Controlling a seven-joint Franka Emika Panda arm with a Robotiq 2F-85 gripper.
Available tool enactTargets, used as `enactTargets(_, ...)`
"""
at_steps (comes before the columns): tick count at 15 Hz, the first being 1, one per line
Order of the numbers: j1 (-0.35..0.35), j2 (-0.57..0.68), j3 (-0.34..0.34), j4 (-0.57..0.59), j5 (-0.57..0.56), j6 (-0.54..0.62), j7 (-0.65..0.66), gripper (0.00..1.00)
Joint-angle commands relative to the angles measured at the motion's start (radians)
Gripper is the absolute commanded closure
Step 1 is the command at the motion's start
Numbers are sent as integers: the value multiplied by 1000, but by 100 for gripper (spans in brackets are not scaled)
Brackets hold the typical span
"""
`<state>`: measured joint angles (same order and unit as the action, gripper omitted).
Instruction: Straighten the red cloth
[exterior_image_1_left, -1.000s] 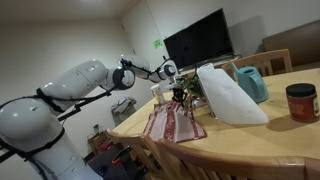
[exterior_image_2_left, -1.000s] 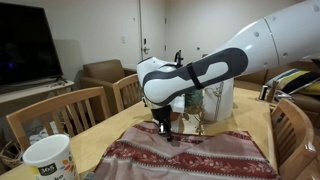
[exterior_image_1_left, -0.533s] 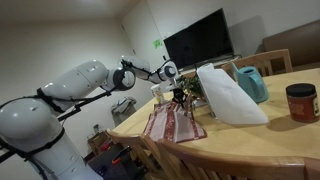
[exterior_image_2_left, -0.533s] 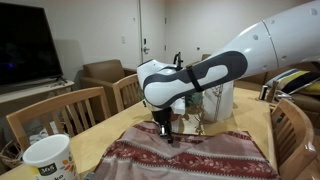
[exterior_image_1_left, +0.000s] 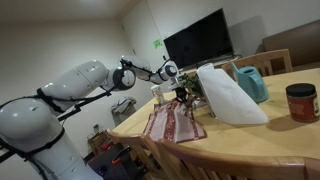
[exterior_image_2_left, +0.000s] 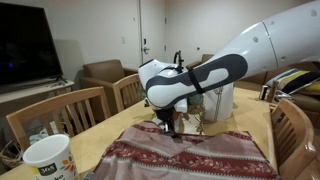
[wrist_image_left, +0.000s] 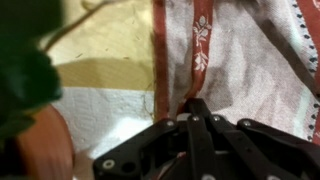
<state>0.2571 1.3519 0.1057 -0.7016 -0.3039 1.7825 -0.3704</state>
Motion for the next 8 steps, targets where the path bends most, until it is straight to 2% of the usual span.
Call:
enactTargets(1, 3, 6, -27, 19, -27, -8, 0, 100)
enactTargets(8, 12, 12, -43, 24, -54, -6, 5, 100)
